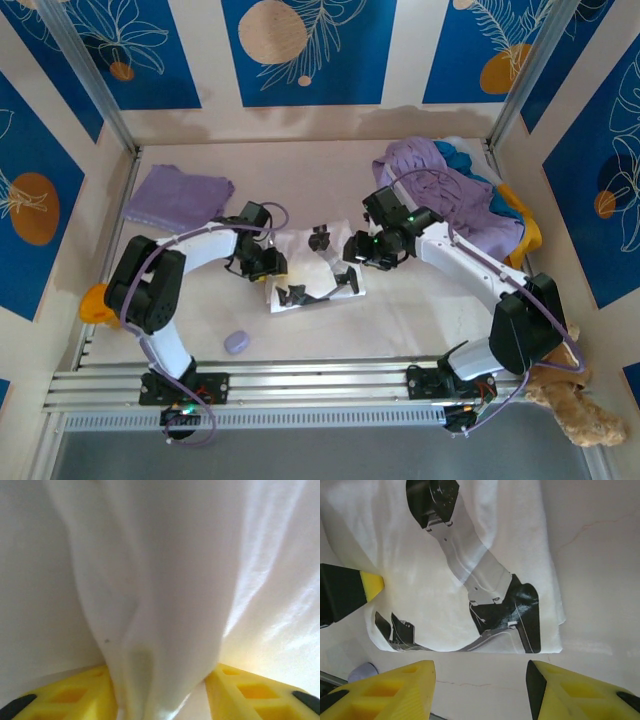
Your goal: Fold and stack the t-shirts
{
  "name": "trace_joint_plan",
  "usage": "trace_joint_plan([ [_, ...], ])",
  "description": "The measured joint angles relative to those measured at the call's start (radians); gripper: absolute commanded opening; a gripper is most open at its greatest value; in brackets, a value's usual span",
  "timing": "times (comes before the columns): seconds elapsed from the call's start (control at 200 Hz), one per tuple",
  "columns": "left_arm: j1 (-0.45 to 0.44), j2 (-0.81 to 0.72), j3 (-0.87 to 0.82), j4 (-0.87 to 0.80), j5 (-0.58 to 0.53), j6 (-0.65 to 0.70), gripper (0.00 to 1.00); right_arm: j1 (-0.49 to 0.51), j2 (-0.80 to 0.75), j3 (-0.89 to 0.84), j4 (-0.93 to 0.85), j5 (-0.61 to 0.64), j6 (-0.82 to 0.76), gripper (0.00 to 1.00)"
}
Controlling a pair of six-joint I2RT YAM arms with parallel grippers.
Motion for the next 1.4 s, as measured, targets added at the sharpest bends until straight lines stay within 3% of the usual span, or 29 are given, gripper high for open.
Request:
trace_joint_plan([
  [0.11,-0.010,0.018,0.023,-0.031,-0.039,0.015,0.31,-0.011,-0.017,-0.017,0.000,0.000,-0.002,0.52],
  [0.305,-0.047,0.048,0.084,-0.072,-0.086,0.053,0.00,-0.030,-0.074,-0.046,-0.002,0.000,-0.003,0.52],
  [0.585,-0.038,0.109,0.283,-0.237,-0.228,0.220,0.00,-0.049,-0.217,-0.136,0.004,-0.007,0.000,0.57],
  [0.685,-0.024,0.111,0.383,-0.298,-0.307,0.306,0.00,-0.058,-0.264,-0.170,0.012,-0.010,0.006,0.70],
  [0.82,-0.011,0.111,0.479,-0.347,-0.409,0.428,0.00,-0.064,-0.308,-0.190,0.016,-0.018,0.002,0.78],
  [1.15,-0.010,0.121,0.573,-0.399,-0.649,0.709,0.00,-0.086,-0.327,-0.190,0.019,-0.036,-0.027,0.79],
  [1.401,0.009,0.122,0.644,-0.389,-0.749,0.880,0.00,-0.099,-0.325,-0.190,0.019,-0.045,-0.031,0.80],
])
